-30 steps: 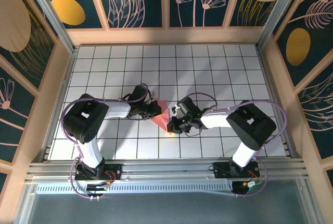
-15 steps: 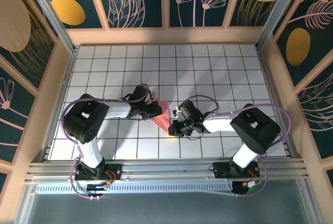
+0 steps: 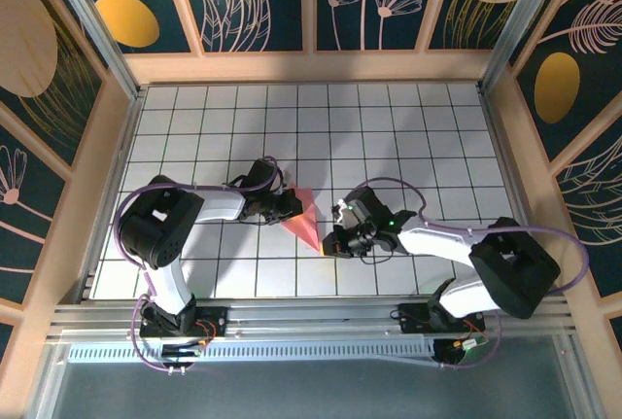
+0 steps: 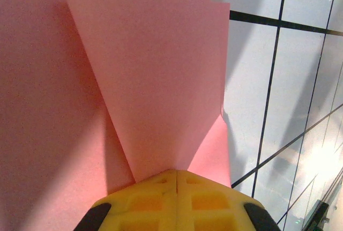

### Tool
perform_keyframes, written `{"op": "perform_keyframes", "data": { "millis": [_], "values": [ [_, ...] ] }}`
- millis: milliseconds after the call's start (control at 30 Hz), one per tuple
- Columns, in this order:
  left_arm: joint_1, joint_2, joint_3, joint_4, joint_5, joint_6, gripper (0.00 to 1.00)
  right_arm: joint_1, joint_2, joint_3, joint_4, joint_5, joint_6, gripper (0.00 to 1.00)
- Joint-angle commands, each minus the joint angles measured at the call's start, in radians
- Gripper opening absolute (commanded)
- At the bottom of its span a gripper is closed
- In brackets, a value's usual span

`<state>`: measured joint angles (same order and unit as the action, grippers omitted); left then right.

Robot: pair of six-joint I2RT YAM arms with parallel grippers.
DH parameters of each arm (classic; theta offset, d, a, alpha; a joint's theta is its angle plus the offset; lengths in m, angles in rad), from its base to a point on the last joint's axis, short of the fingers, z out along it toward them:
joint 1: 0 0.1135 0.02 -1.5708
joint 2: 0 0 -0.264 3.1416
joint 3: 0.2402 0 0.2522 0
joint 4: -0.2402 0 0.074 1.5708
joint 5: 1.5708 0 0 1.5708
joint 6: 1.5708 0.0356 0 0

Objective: Fold a paper plane with a square sheet of paper (fold left side to right side)
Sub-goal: Fourth fold the wing at the center of the table.

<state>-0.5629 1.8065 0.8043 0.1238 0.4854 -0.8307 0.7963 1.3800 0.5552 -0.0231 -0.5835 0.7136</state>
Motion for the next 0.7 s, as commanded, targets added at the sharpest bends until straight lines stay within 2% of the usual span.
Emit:
{"op": "perform_keyframes", "data": {
  "millis": [0, 167, 367, 667],
  "values": [
    [0.003, 0.042, -0.02, -0.119, -0.107, 0.007, 0.0, -0.023, 0.011, 0.016, 0.09, -0.041, 0.019, 0.0],
    [0.004, 0.041, -0.02, -0.119, -0.107, 0.008, 0.0, -0.019, 0.128, 0.07, 0.209, 0.001, 0.053, 0.0],
    [0.003, 0.043, -0.02, -0.118, -0.105, 0.008, 0.0, -0.019, 0.227, 0.108, 0.266, 0.042, 0.058, 0.0],
    [0.003, 0.042, -0.022, -0.115, -0.105, 0.008, 0.0, -0.023, 0.31, 0.127, 0.229, 0.082, 0.047, 0.0]
  ]
}}
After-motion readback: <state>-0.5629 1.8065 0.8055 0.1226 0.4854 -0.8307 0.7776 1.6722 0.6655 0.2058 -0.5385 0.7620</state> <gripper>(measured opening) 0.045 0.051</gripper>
